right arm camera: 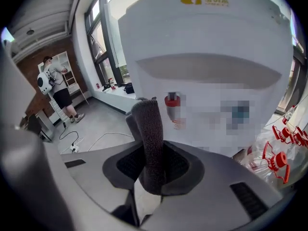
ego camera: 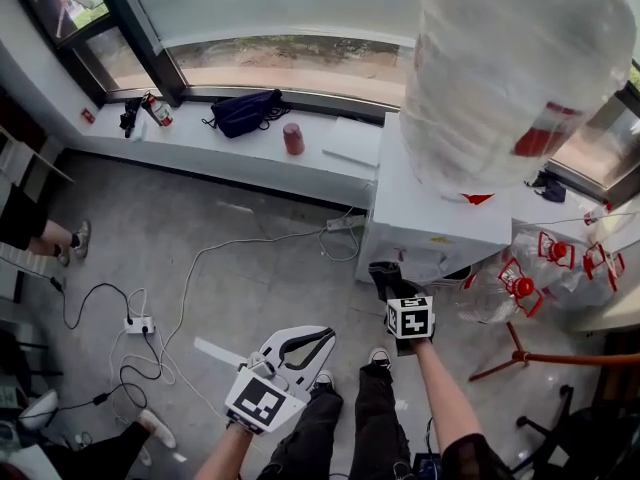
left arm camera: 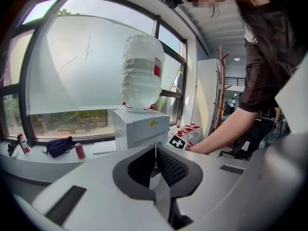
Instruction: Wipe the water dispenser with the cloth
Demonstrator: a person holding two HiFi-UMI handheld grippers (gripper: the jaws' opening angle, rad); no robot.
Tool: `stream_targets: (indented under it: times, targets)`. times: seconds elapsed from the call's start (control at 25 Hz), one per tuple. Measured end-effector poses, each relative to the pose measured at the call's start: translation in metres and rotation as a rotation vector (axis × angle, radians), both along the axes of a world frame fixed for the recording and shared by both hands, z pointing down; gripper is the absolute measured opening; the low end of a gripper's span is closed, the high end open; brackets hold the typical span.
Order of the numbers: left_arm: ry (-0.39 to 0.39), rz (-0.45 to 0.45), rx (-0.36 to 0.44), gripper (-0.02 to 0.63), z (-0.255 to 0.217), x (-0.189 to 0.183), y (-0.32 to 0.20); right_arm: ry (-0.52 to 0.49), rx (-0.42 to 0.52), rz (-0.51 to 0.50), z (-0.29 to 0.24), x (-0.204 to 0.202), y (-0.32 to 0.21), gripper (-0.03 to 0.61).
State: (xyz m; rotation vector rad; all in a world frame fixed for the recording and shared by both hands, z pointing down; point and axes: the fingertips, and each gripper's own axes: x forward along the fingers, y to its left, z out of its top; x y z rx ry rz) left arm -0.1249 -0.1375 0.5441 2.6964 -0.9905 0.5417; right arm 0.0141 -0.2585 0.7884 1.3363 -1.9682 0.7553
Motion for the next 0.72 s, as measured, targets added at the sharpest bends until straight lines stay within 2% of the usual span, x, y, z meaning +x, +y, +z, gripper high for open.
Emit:
stream_targets:
  times: [0.2, 0.44, 0.72]
  targets:
    - [-0.014, -0.007, 0.002, 0.017, 0.012, -0.004, -0.010, 0.006, 0.005, 0.054, 0.024, -0.004, -0.028, 0.101]
    - [-0.013, -0.011, -0.011, 0.017, 0.025, -0.003, -0.017, 0.029, 0.002, 0.102, 0.044, 0.013, -0.053, 0.101]
    - [-0.019, 0.017, -0.028, 0.017, 0.037, 0.009, -0.020, 0.049, -0.006, 0.186, 0.051, 0.063, -0.052, 0.101]
